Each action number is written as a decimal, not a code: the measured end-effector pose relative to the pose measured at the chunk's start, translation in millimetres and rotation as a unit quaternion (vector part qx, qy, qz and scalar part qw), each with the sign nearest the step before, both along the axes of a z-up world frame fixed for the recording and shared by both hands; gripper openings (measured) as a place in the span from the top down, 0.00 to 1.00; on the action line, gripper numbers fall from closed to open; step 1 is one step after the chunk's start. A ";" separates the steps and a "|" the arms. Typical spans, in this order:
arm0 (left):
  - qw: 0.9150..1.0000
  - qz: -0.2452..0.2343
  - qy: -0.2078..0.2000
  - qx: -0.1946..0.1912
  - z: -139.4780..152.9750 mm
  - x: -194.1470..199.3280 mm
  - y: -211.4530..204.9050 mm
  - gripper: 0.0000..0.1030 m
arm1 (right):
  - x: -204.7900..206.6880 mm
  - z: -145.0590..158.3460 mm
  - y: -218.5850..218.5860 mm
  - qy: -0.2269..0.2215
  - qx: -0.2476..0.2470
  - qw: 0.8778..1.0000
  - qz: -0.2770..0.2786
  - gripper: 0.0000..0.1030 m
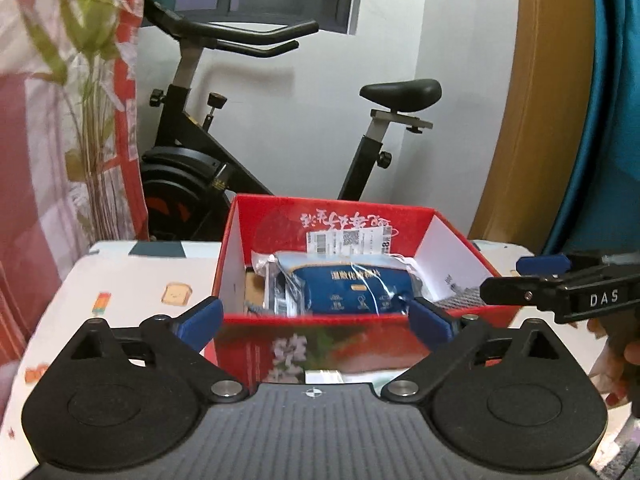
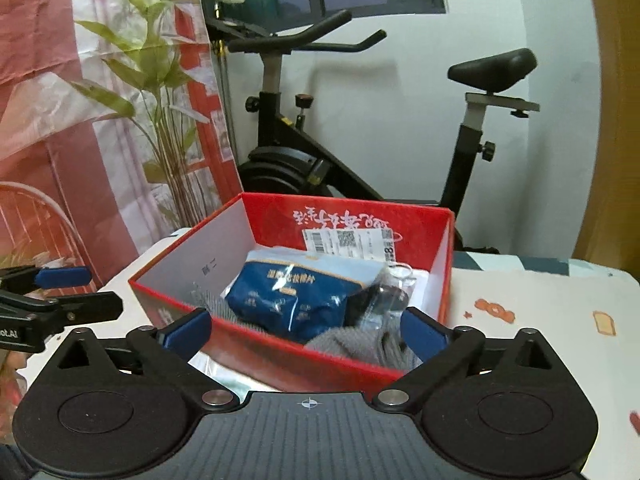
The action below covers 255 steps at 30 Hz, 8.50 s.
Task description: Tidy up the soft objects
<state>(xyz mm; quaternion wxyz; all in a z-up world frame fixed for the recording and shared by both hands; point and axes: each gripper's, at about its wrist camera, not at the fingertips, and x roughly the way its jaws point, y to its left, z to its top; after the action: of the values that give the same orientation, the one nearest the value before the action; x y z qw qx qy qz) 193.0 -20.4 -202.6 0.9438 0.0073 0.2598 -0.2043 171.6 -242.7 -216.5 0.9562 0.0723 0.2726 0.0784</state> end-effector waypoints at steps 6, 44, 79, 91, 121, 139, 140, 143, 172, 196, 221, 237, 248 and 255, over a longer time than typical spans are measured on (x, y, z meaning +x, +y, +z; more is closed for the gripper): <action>1.000 0.015 0.000 0.017 -24.9 -21.1 8.2 0.00 | -34.0 -38.2 5.3 0.011 0.001 1.000 -0.019 0.01; 0.994 0.001 0.099 -0.049 -80.4 -63.6 23.2 0.13 | -85.7 -119.7 56.3 0.084 -0.006 0.993 0.085 0.50; 0.952 -0.093 0.232 -0.178 -130.5 -47.6 3.4 0.49 | -95.7 -106.5 85.3 0.051 -0.046 0.987 0.147 0.56; 0.977 -0.118 0.090 -0.155 -0.3 -36.8 -6.5 0.49 | -80.5 12.6 71.4 -0.074 -0.047 0.985 0.147 0.56; 0.981 -0.141 0.038 -0.131 71.4 98.3 -47.0 0.49 | 79.8 75.2 20.2 -0.121 -0.107 0.978 0.134 0.56; 0.969 -0.164 0.155 -0.097 -31.1 166.6 -114.4 0.49 | 121.1 -21.9 -35.2 0.010 -0.115 0.989 0.094 0.56; 0.969 -0.162 0.160 -0.094 -34.6 168.6 -115.2 0.49 | 122.3 -25.7 -33.6 0.017 -0.117 0.989 0.092 0.56; 0.970 -0.156 0.168 -0.081 -43.2 177.0 -121.0 0.49 | 126.4 -31.0 -30.0 0.033 -0.124 0.988 0.086 0.56; 0.996 -0.086 0.032 -0.021 6.8 100.5 -67.4 0.02 | 62.9 0.8 -15.6 0.011 -0.109 0.994 -0.005 0.01; 0.997 0.057 -0.041 0.029 6.3 -7.9 11.1 0.00 | -33.9 -7.9 16.5 -0.035 -0.056 0.995 -0.078 0.00; 0.989 0.130 0.045 0.056 -71.0 -45.2 54.8 0.00 | -75.0 -91.8 56.9 0.010 -0.047 0.997 -0.066 0.00; 0.994 0.074 0.077 0.017 -106.1 -22.8 50.4 0.14 | -56.8 -122.2 60.1 0.061 -0.006 0.998 -0.013 0.25; 0.993 0.017 0.119 -0.002 -118.5 -1.9 34.6 0.44 | -46.3 -129.2 67.0 0.075 0.004 0.997 0.020 0.40; 0.986 -0.001 0.157 -0.047 -126.5 -0.5 33.6 0.45 | -39.4 -128.2 68.7 0.070 0.005 0.997 0.030 0.43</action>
<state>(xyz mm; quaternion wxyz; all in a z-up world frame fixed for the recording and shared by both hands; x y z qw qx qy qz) 192.5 13.2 -329.1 0.8902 -0.0695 0.3952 -0.2157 132.2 -174.0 -344.7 0.9315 0.0744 0.3408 0.1032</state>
